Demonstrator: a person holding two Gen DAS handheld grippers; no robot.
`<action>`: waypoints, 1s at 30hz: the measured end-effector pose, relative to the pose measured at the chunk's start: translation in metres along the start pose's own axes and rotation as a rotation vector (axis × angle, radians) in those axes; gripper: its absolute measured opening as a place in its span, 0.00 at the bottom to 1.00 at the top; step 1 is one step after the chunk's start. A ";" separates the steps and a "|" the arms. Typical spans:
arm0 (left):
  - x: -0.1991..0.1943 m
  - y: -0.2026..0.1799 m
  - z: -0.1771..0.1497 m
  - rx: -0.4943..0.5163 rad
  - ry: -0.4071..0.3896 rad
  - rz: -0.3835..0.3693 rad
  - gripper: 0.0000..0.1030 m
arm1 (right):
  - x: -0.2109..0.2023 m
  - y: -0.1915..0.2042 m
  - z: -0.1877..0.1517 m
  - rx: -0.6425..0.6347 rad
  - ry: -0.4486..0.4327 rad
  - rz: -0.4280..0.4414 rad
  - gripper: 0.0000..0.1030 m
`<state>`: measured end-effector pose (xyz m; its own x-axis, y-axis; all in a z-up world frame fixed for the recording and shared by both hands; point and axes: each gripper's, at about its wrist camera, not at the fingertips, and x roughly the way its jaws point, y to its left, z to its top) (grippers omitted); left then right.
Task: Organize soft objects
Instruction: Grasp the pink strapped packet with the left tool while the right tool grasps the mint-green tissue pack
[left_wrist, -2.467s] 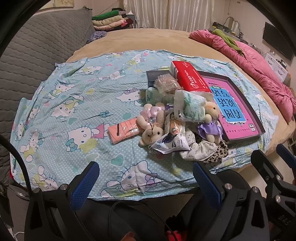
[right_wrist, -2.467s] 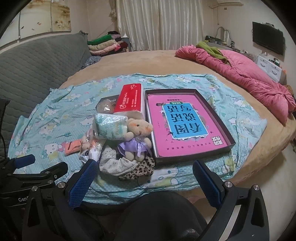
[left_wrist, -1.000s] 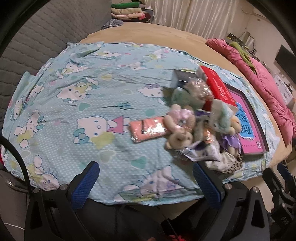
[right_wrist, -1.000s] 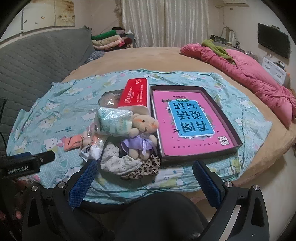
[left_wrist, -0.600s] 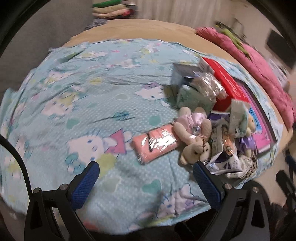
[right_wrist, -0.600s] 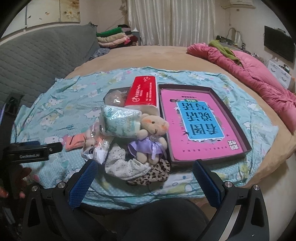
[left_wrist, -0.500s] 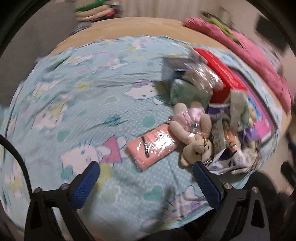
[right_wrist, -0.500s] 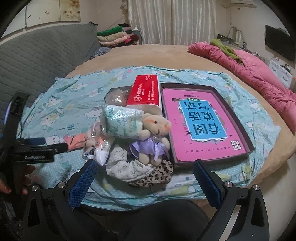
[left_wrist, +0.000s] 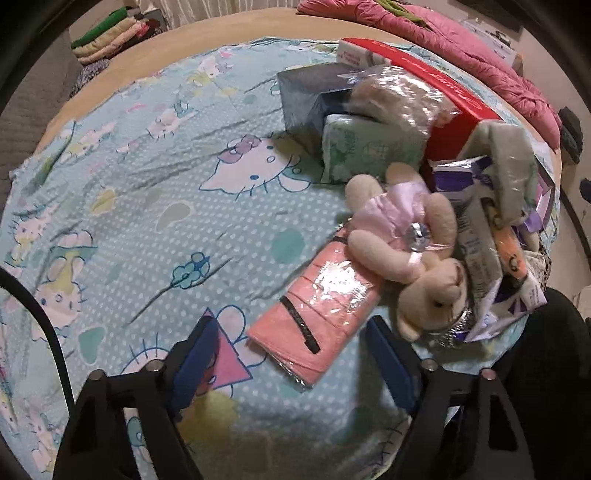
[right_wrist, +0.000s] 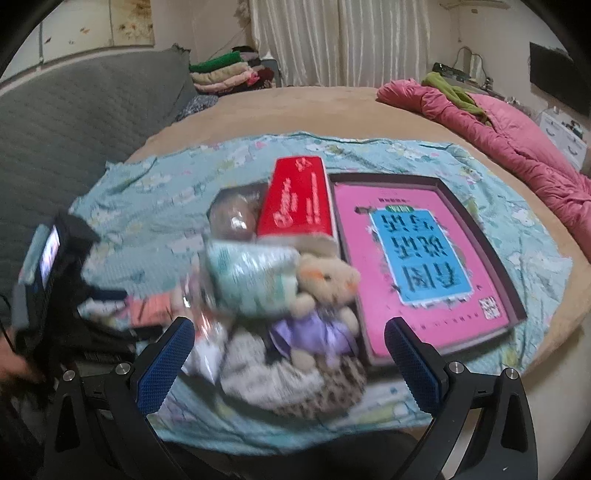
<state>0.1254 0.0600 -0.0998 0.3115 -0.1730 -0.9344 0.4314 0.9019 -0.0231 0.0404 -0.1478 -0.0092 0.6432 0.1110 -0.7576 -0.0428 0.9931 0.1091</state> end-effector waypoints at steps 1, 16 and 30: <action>0.001 0.002 -0.001 -0.007 -0.001 -0.009 0.76 | 0.004 0.003 0.003 -0.004 0.002 0.002 1.00; 0.012 0.008 0.013 0.026 -0.019 -0.097 0.64 | 0.064 0.032 0.020 -0.019 0.035 -0.050 0.93; 0.015 0.030 0.030 0.016 -0.092 -0.228 0.32 | 0.056 0.013 0.019 -0.014 0.012 0.063 0.56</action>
<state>0.1688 0.0721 -0.1039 0.2802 -0.4077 -0.8691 0.5125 0.8290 -0.2237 0.0904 -0.1295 -0.0375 0.6298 0.1739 -0.7571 -0.0939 0.9845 0.1480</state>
